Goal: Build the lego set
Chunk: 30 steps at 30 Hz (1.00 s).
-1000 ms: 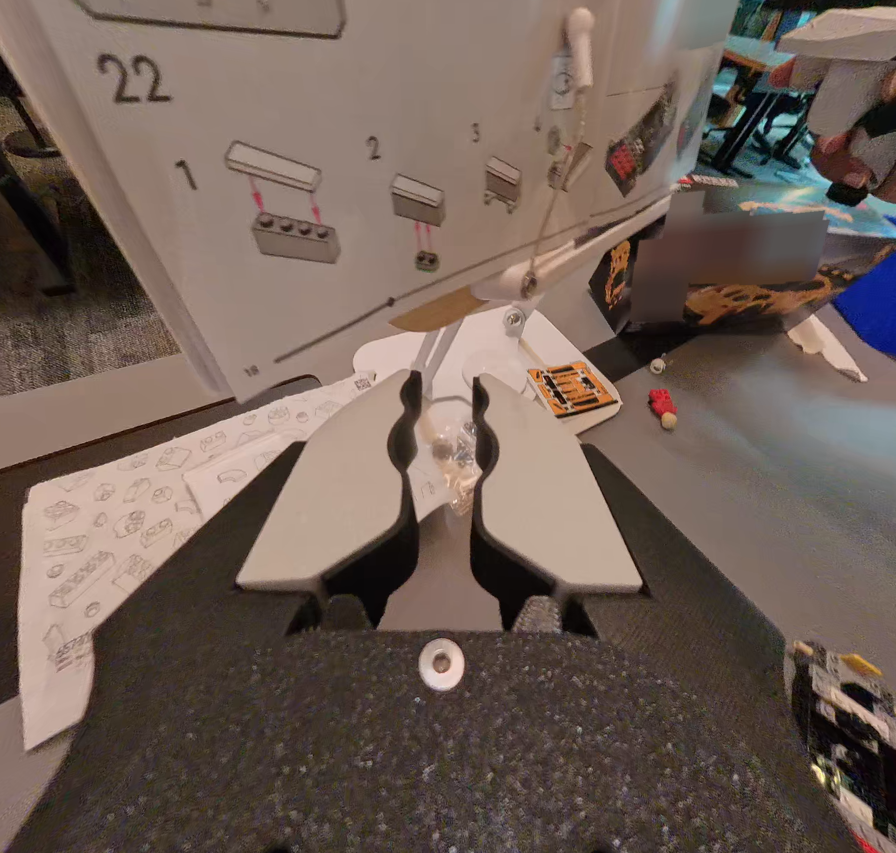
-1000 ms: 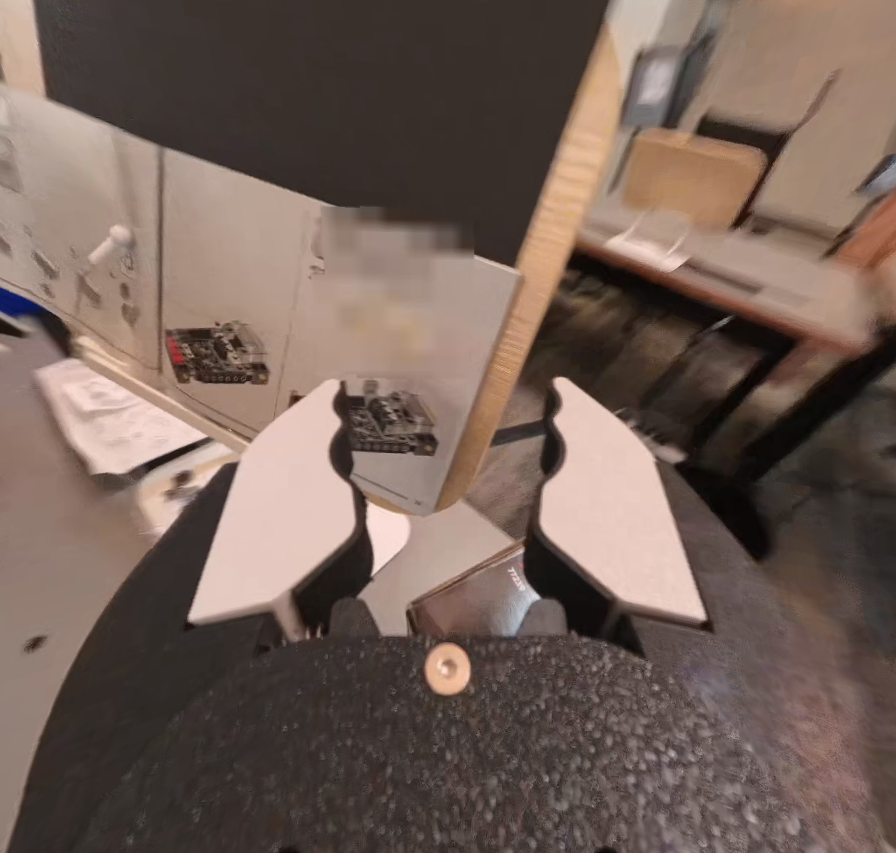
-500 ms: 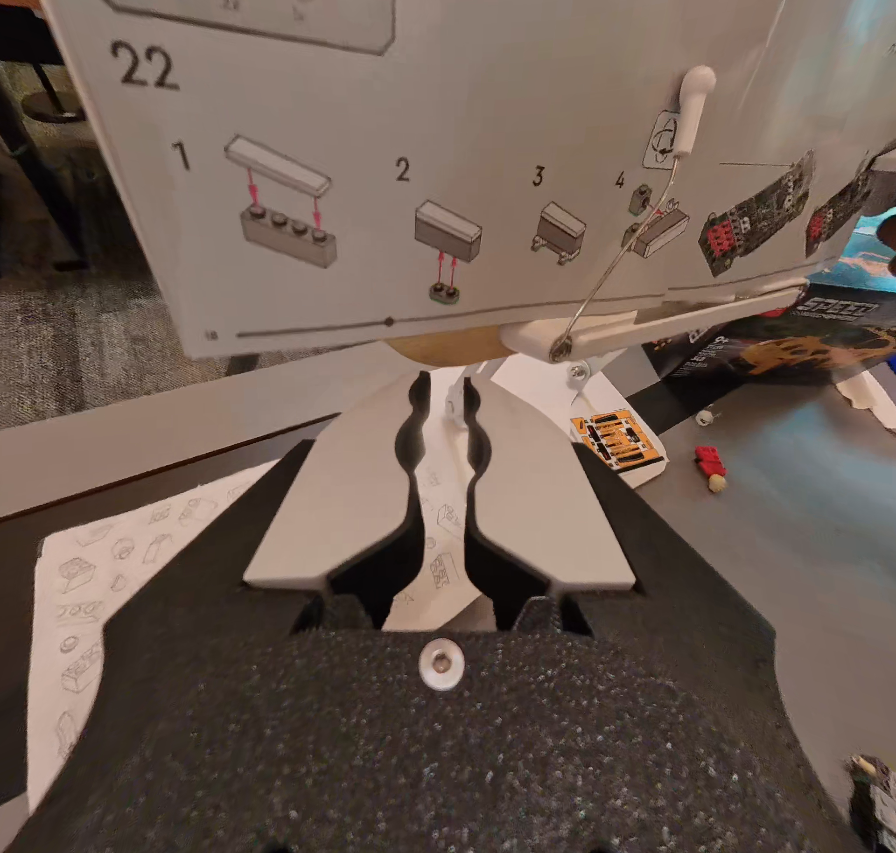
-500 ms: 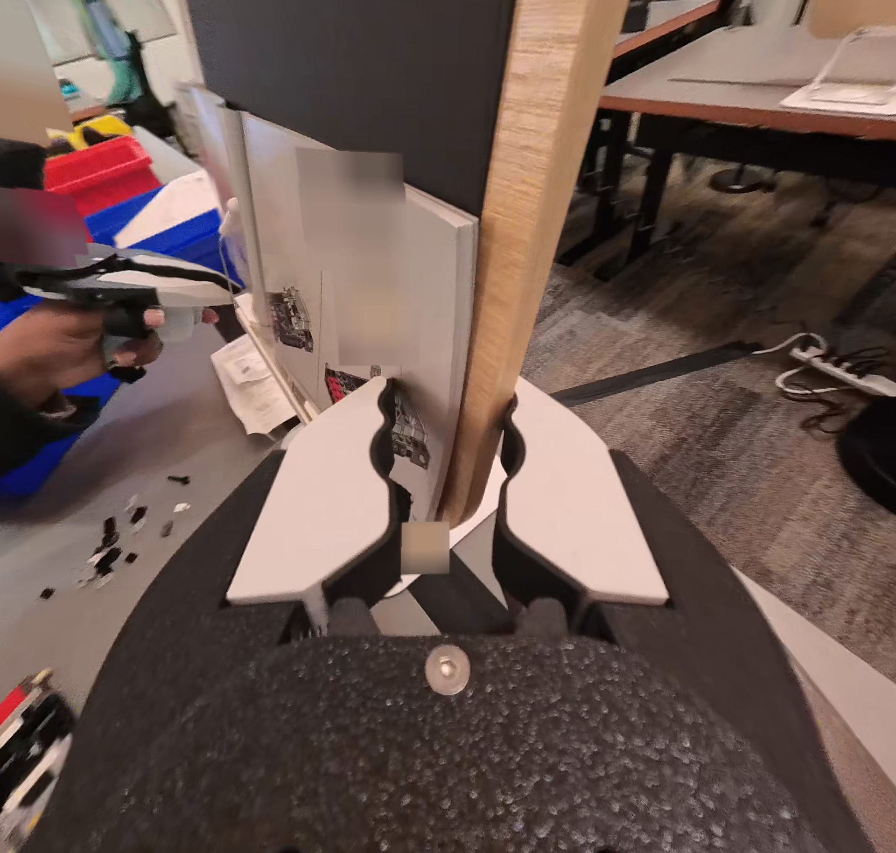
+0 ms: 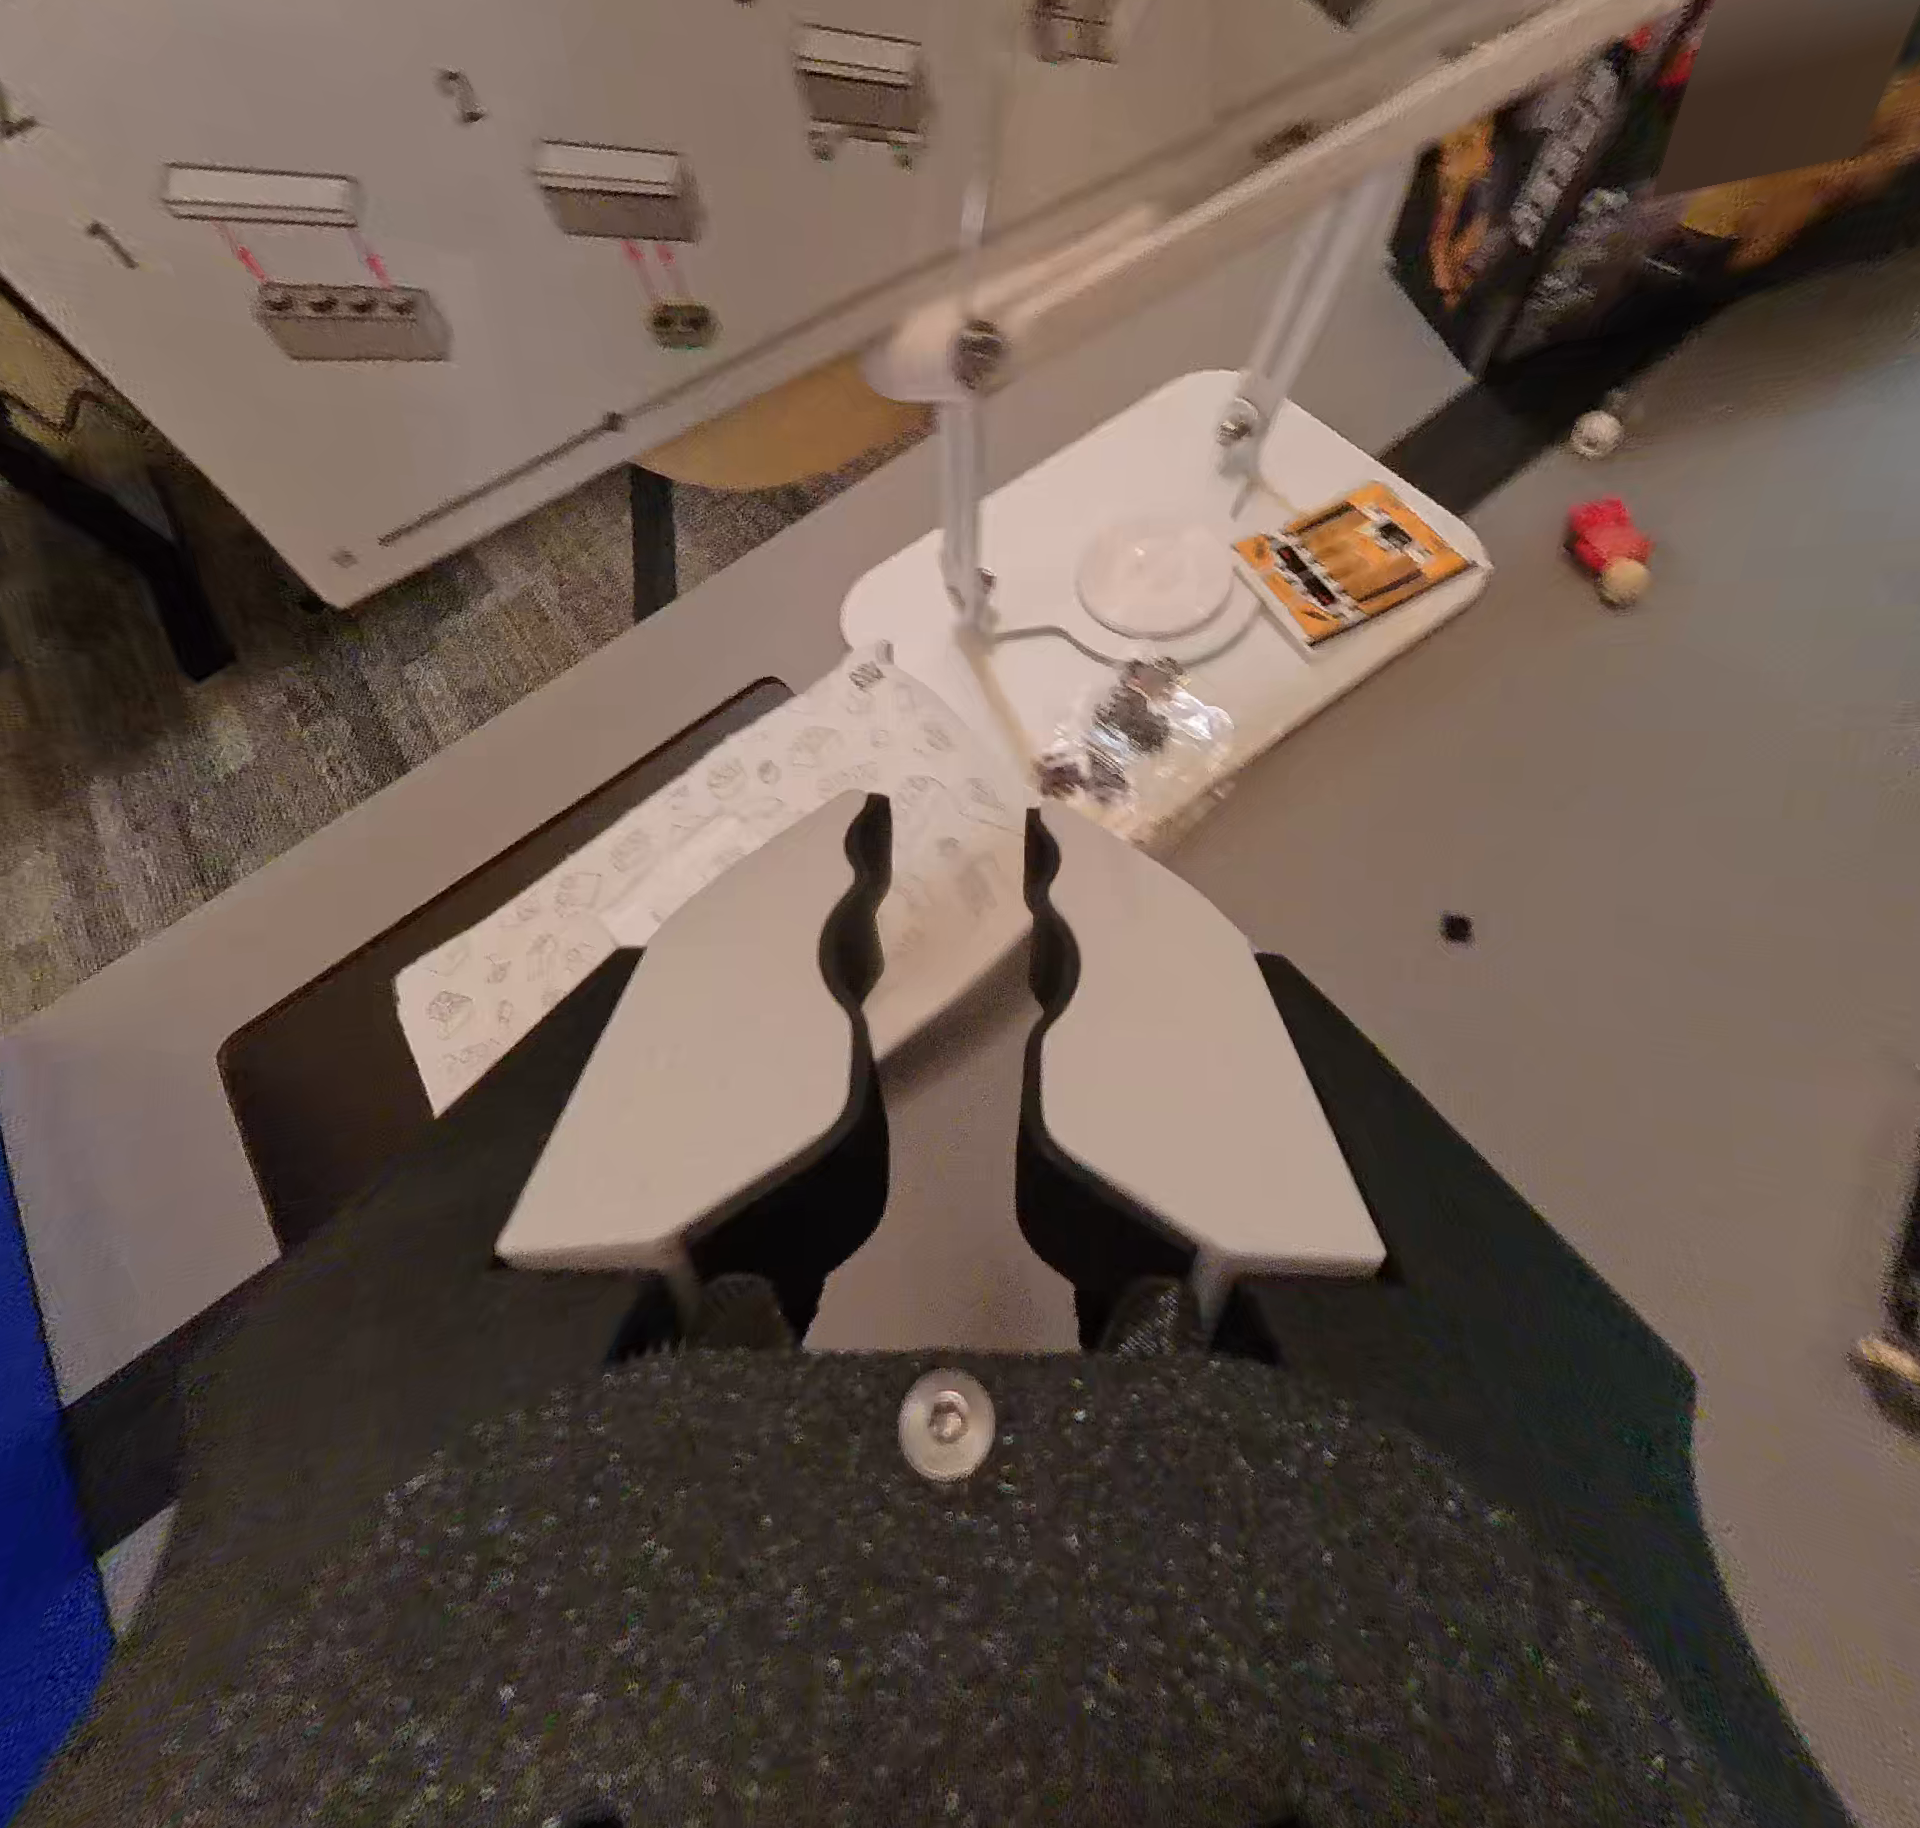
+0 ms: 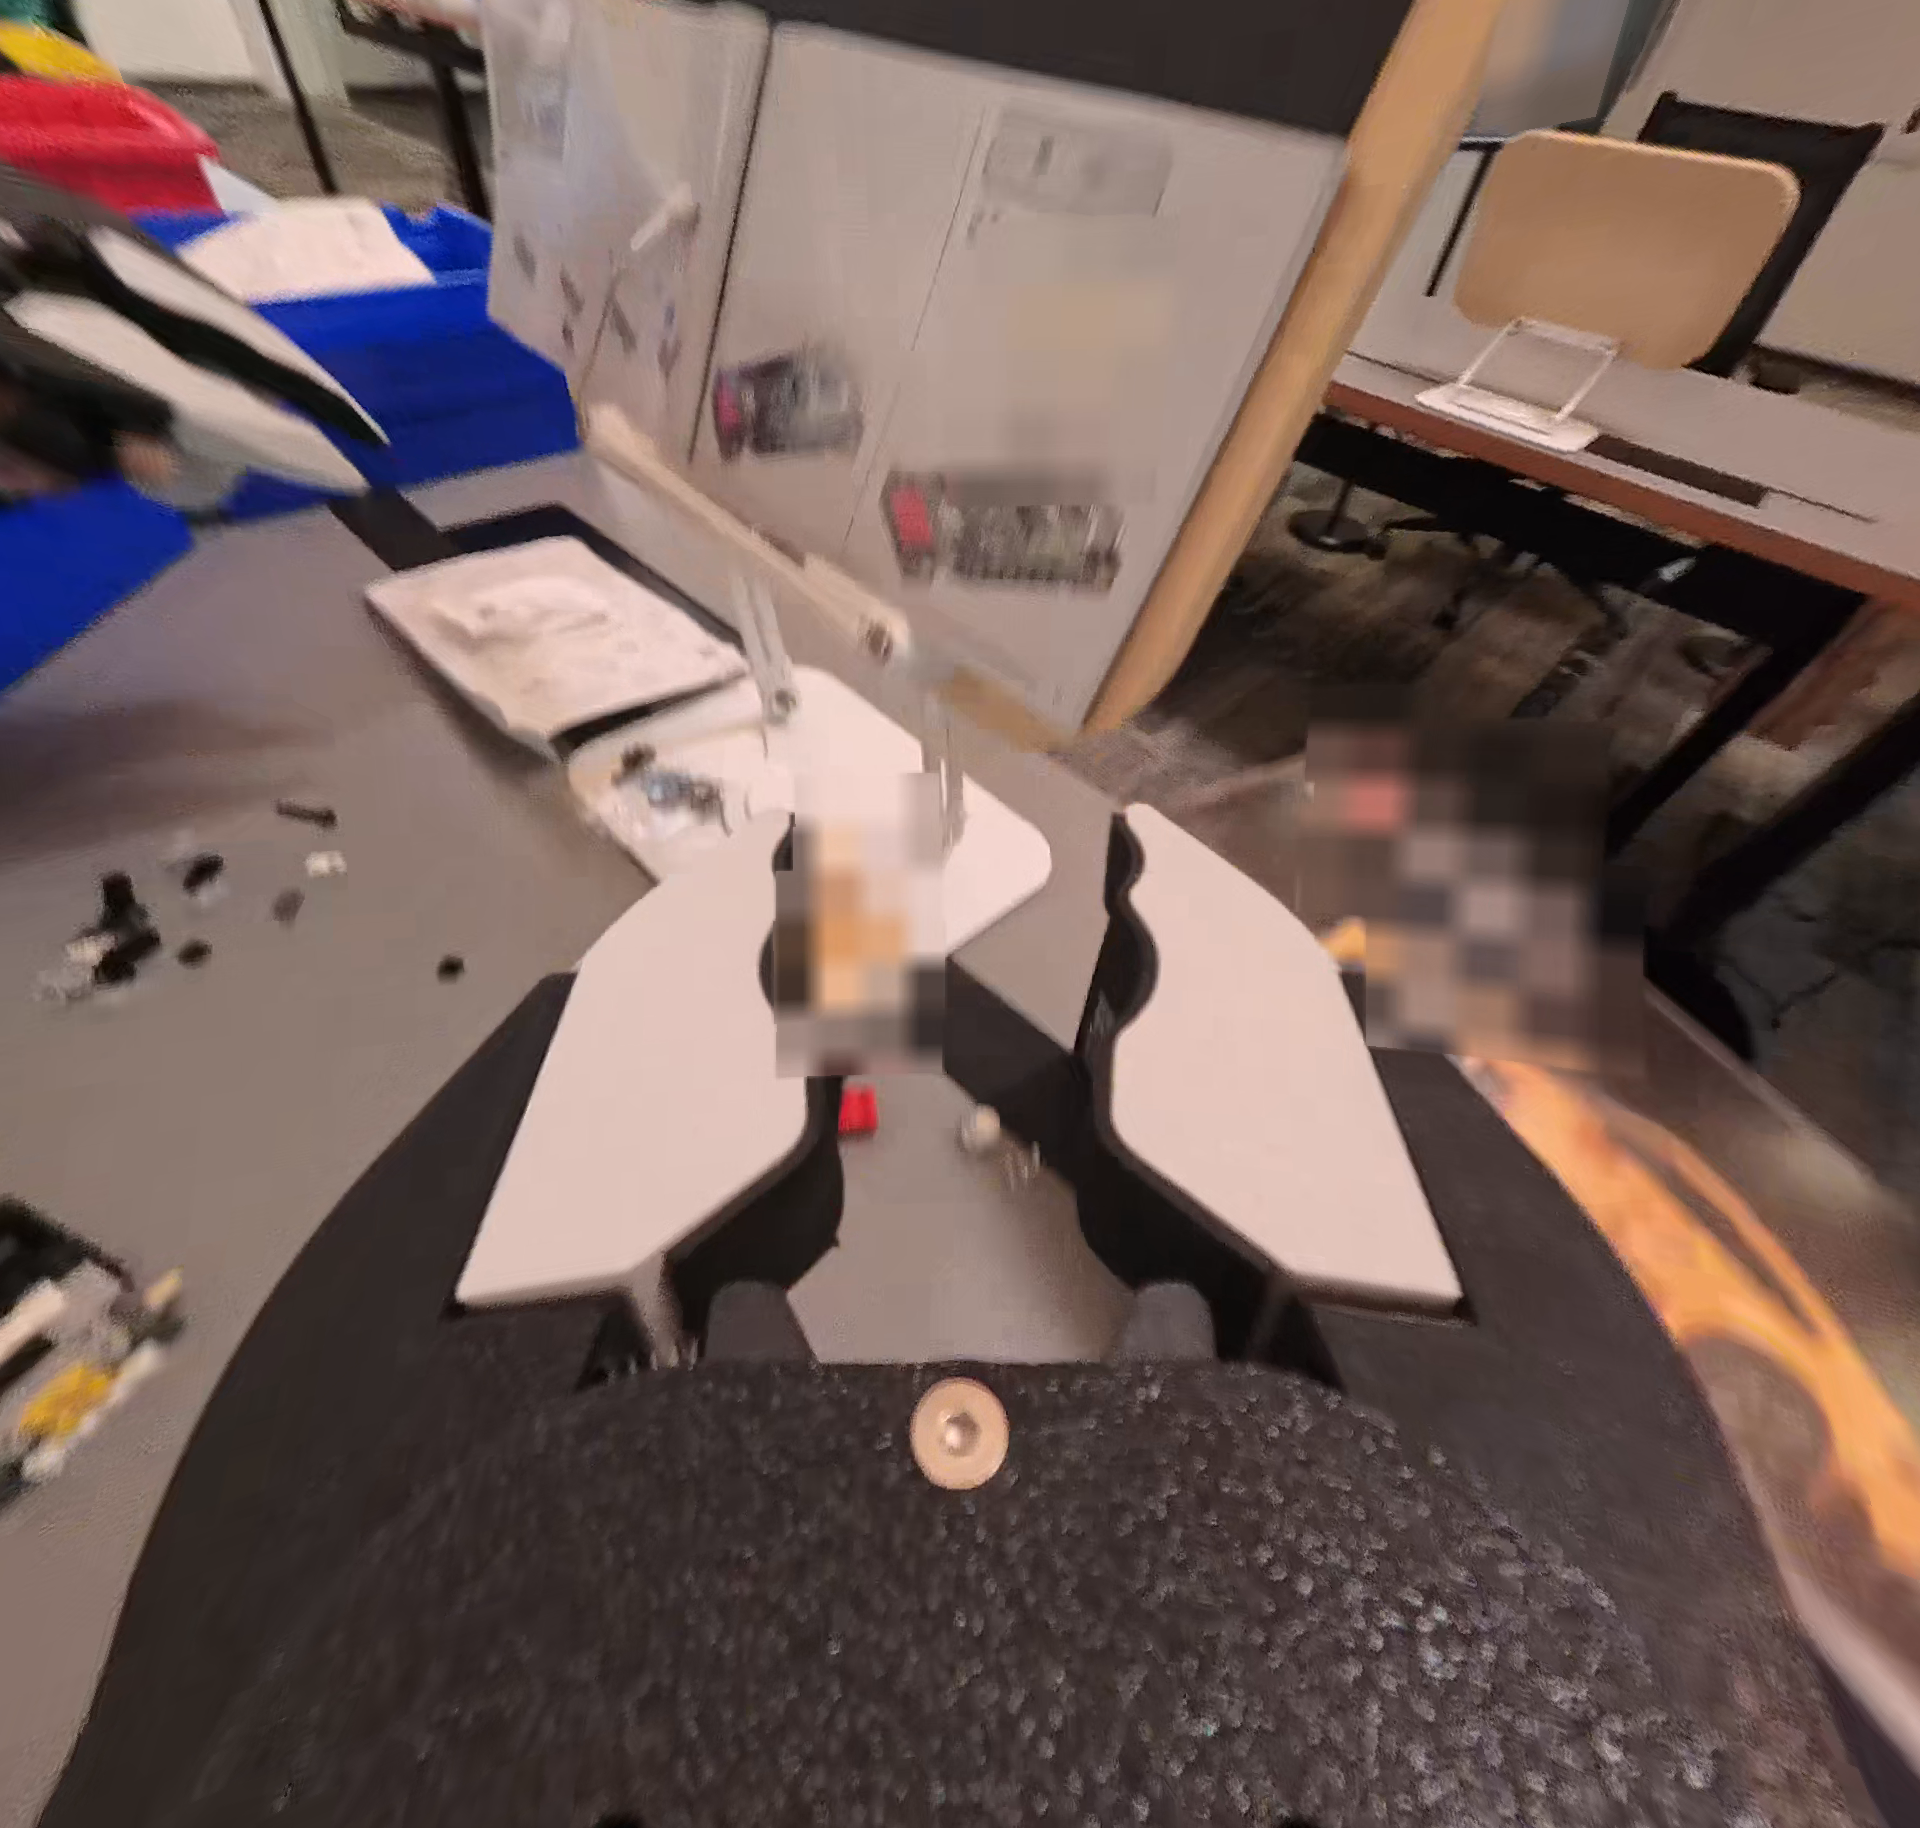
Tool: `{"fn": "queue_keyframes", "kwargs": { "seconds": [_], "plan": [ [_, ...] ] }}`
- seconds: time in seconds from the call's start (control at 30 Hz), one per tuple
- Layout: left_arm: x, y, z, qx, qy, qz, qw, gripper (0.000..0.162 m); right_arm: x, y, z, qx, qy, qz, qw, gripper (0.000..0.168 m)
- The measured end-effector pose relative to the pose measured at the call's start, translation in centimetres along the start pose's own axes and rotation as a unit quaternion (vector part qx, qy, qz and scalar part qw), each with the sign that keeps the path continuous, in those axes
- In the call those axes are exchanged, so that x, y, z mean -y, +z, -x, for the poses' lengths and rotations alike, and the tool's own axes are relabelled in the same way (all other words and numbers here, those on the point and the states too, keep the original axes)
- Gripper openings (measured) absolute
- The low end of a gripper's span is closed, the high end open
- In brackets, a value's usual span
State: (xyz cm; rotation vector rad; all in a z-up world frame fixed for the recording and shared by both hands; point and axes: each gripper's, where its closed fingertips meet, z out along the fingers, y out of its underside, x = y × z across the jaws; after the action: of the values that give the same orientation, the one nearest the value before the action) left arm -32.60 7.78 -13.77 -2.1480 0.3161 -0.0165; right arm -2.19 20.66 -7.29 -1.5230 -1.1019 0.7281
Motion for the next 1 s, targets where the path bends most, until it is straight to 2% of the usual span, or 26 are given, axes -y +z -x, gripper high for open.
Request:
{"fn": "queue_keyframes", "kwargs": {
  "seconds": [0.17, 0.3, 0.37, 0.5, 0.6, 0.7, 0.77, 0.83, 1.0],
  "plan": [
    [-0.4, -4.4, -7.2, -0.050, 0.005, -0.073, 0.996, 0.018, -7.6, -4.8, 2.1, -0.093, -0.009, 0.024, 0.995, 0.049],
    [-1.4, -6.4, -13.7, -0.103, -0.031, -0.144, 0.984, 0.004, -11.4, -7.0, 2.3, -0.170, -0.005, 0.021, 0.985, 0.049],
    [-2.4, -6.3, -15.7, -0.117, -0.049, -0.157, 0.979, 0.004, -11.8, -7.9, 1.5, -0.192, -0.014, 0.032, 0.981, 0.053],
    [-4.2, -6.3, -18.2, -0.133, -0.041, -0.154, 0.978, 0.008, -10.3, -10.3, -2.1, -0.214, -0.020, 0.053, 0.975, 0.069],
    [-4.8, -6.6, -19.5, -0.143, -0.034, -0.151, 0.978, 0.009, -9.0, -11.3, -4.3, -0.194, -0.056, 0.092, 0.975, 0.077],
    [-5.3, -6.5, -20.3, -0.145, -0.020, -0.155, 0.977, 0.009, -7.3, -10.4, -6.4, -0.159, -0.132, 0.159, 0.965, 0.087],
    [-6.0, -5.6, -20.5, -0.145, -0.019, -0.145, 0.979, 0.009, -6.6, -9.0, -8.4, -0.126, -0.175, 0.231, 0.949, 0.095],
    [-6.8, -4.8, -20.8, -0.148, -0.017, -0.130, 0.980, 0.009, -7.2, -7.1, -9.8, -0.062, -0.152, 0.320, 0.933, 0.113],
    [-8.3, -3.7, -20.4, -0.135, 0.014, -0.113, 0.984, 0.010, -9.4, -2.7, -11.5, 0.056, -0.183, 0.460, 0.867, 0.127]
  ]
}}
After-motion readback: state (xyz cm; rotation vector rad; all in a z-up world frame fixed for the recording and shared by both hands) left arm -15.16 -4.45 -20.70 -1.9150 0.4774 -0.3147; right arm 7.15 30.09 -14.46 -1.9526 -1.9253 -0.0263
